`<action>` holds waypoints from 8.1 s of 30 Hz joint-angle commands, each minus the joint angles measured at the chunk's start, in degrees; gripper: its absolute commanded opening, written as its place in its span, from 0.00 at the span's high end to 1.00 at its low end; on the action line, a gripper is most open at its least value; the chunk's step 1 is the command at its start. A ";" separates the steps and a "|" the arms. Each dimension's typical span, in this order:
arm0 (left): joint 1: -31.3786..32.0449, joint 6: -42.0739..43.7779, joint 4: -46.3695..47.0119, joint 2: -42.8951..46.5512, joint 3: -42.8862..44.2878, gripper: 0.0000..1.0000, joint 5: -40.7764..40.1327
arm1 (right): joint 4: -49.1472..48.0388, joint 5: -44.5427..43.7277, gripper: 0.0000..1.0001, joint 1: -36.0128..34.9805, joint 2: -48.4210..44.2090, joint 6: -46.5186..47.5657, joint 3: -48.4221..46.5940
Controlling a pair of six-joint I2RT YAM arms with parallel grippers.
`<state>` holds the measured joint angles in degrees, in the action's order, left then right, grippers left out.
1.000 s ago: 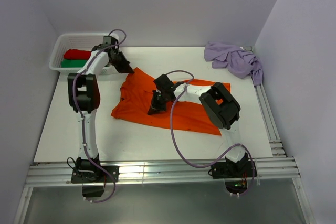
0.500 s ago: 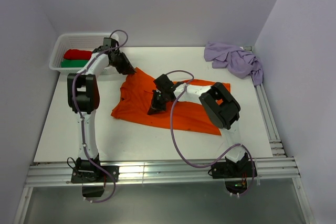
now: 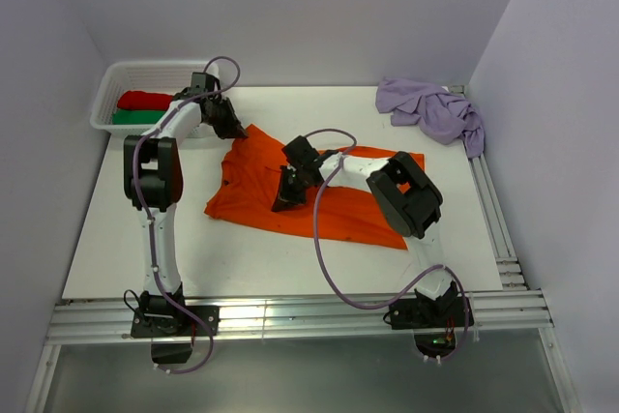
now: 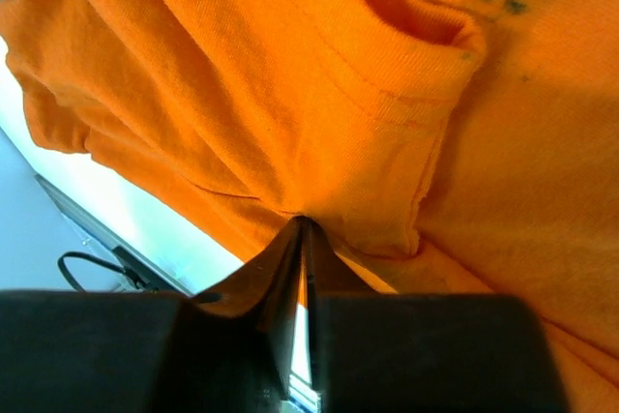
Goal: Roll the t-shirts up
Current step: Fold the tshirt
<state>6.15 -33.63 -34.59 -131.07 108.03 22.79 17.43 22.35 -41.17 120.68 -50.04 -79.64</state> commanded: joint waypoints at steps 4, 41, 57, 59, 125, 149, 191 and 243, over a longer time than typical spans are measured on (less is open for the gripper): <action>-0.18 -2.58 -4.70 0.90 2.10 1.00 0.41 | 5.42 -3.19 0.70 -0.93 -2.46 4.86 -4.38; -0.09 -3.73 -3.21 2.30 2.45 1.00 3.05 | 26.69 -32.27 0.45 46.70 -9.16 20.86 -9.04; 0.00 -1.71 -2.94 1.16 2.80 1.00 2.79 | 23.44 -31.49 0.46 48.11 -0.54 24.82 -15.63; 0.00 -1.88 -2.59 1.16 2.89 1.00 3.05 | 23.18 -31.14 0.47 48.20 0.42 25.25 -15.99; -1.85 -16.21 5.24 30.33 -17.50 1.00 9.82 | 15.44 -17.25 1.00 52.24 -18.20 23.59 -0.44; -1.85 -16.99 0.40 45.81 -32.88 1.00 8.06 | 21.76 -25.86 1.00 52.24 -29.10 20.95 13.10; -1.85 -17.26 -0.48 54.51 -50.72 1.00 8.50 | 21.33 -18.94 0.56 50.23 -37.70 19.63 21.01; -1.85 -13.31 -3.55 47.75 -41.41 1.00 6.04 | -15.06 -35.53 0.56 -10.86 -13.19 -28.18 14.34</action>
<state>4.36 -48.71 -37.98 -83.09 64.03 29.06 0.80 -9.15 -51.64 106.32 -77.52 -62.78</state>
